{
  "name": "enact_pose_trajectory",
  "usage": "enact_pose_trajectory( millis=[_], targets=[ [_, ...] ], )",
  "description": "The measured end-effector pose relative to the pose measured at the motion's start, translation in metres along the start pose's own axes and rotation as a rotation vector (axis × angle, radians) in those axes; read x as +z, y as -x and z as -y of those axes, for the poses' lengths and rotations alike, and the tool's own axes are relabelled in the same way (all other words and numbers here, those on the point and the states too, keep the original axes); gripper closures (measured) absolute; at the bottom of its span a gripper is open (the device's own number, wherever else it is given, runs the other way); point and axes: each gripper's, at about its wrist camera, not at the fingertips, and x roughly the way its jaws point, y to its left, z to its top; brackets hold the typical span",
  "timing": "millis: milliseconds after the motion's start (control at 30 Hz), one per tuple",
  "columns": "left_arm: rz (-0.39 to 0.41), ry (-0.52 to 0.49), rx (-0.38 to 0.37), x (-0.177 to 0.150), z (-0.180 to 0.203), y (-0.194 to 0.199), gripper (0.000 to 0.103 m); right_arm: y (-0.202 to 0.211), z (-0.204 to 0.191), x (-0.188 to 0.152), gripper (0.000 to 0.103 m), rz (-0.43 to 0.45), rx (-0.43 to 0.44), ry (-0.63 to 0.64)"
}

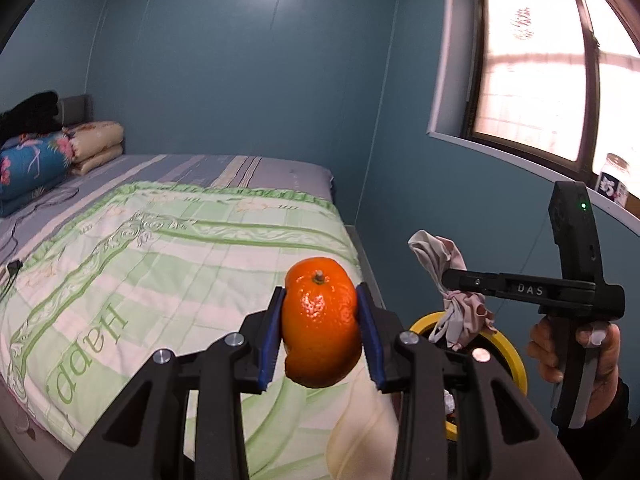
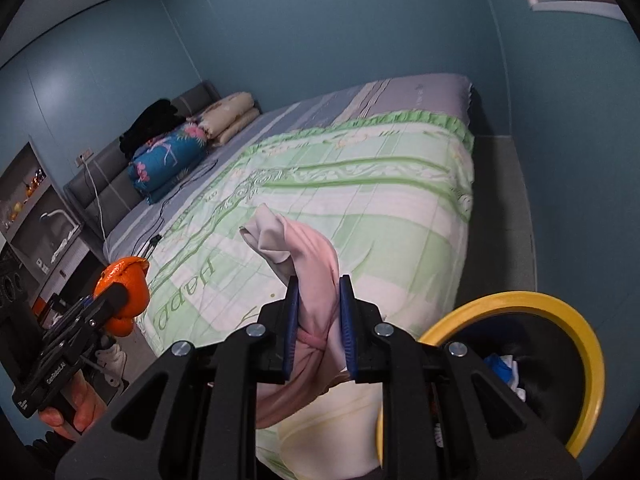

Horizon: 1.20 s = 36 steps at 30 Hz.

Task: Collect trash
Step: 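Carry the tangerine and pink tissue over the bin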

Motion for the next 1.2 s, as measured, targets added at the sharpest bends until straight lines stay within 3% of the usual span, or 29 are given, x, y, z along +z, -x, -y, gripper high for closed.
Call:
enact_pose_trajectory(
  millis=[267, 533, 1200],
  targets=[
    [0.042, -0.075, -0.065, 0.010, 0.050, 0.007, 0.070, 0.042, 0.032, -0.008, 0.085, 0.118, -0.080, -0.038],
    [0.028, -0.101, -0.133, 0.016, 0.086, -0.010, 0.070, 0.069, 0.059, -0.020, 0.085, 0.208, -0.178, -0.053],
    [-0.060, -0.104, -0.200, 0.006, 0.142, -0.075, 0.070, 0.069, 0.113, -0.052, 0.085, 0.249, -0.330, -0.125]
  ],
)
